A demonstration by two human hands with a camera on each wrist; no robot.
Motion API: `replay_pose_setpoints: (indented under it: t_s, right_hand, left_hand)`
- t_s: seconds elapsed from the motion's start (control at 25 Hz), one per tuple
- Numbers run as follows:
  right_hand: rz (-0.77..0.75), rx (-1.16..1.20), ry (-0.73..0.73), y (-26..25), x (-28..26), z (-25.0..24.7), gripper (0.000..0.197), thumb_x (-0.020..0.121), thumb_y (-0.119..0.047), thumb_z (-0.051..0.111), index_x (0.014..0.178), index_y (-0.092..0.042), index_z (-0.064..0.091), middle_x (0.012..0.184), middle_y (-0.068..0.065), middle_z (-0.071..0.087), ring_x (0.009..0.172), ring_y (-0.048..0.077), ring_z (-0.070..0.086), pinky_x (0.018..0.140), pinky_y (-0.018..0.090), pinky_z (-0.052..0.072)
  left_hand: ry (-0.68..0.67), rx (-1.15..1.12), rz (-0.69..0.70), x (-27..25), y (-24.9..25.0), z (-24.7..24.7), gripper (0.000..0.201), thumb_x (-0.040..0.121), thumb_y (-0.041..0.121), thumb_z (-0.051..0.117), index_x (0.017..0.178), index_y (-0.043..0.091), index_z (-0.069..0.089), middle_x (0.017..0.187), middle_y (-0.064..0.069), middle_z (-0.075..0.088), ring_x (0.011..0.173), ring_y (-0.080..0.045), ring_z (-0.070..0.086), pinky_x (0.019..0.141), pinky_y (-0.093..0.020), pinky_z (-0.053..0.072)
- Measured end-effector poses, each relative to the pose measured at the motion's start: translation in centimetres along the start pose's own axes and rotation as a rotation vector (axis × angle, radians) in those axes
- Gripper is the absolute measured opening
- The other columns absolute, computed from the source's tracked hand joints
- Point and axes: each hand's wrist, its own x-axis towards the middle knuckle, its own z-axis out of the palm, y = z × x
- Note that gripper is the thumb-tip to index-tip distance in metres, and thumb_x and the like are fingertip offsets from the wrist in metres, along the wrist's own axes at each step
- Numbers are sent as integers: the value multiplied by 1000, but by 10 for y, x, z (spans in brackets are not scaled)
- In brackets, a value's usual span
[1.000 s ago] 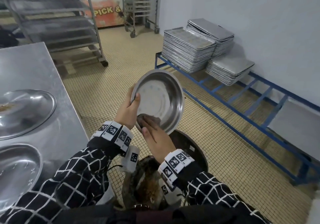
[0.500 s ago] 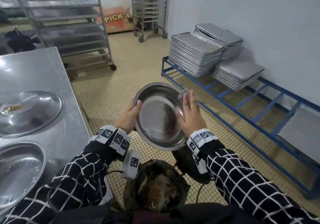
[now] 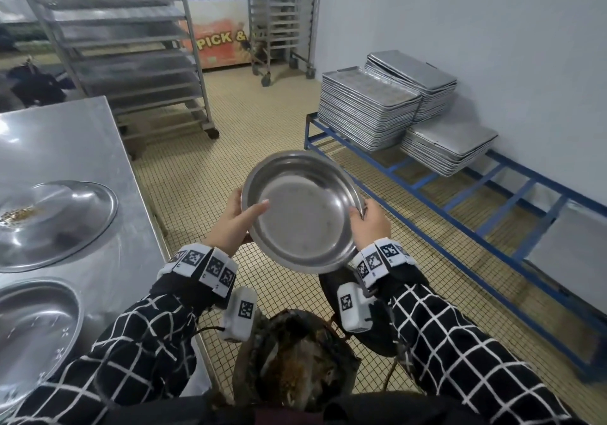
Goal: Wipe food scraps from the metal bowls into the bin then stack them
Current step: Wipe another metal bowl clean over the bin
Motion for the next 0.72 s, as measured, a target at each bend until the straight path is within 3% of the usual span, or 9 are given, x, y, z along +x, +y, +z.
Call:
replay_pose_setpoints:
  t_s: [0.12,0.24,0.32,0.4,0.52,0.6,0.68,0.72]
  right_hand:
    - [87,183,69,-9,-10,15,19,98,-21,46,115,-11,46,96,-1,59,71,6,56,49,15,38]
    - [54,328,46,-19,-22,20,21,99,-27,43,118,-18,41,93,-9,55,73,3,54,49,14,40]
    - [18,349,20,-20,-27,18,29,100,-34,40,125,-21,42,98,-10,56,81,4,55,56,14,40]
    - [15,318,31,-16,-29,16,32,100,-34,38,129,-20,45,102,-11,54,92,8,54,64,15,39]
    - [-11,198,119,-9,-32,17,31,101,-26,38,128,-16,49,103,-10,55,92,7,52,62,11,37]
    - [-80,151,100,-10,-37,22,27,100,-24,40,122,-17,53,94,-18,55,86,3,57,58,9,41]
    - [-175,128,-27,-19,-45,32,25,99,-23,41,121,-20,54,99,-15,59,89,1,59,73,18,53]
    - [-235,91,-110,-23,-50,40,27,99,-23,40,123,-20,53,109,-9,61,96,4,59,84,23,52]
  left_hand:
    - [20,6,77,-4,0,10,54,88,21,64,132,32,35,112,-2,60,93,-20,67,74,-31,58]
    - [106,26,96,-10,-1,22,33,89,16,61,109,37,46,109,-1,60,97,-16,61,82,-32,53]
    - [196,-41,88,-7,-5,20,31,91,14,57,117,27,49,110,-4,60,99,-20,60,79,-32,53]
    - [266,-87,63,-3,-5,14,38,93,14,51,131,15,45,114,-10,58,94,-21,61,68,-26,51]
    - [317,-85,75,0,-2,6,47,98,19,43,143,20,31,113,-4,58,88,-12,59,64,-20,45]
    - [313,-36,112,1,-1,3,50,102,23,37,148,26,19,114,4,54,95,-11,56,72,-18,44]
    - [293,9,144,2,1,0,48,104,31,31,149,28,14,122,3,49,108,-16,52,80,-20,43]
    - [278,37,152,4,2,0,47,104,34,28,148,26,16,124,2,47,112,-16,49,79,-15,43]
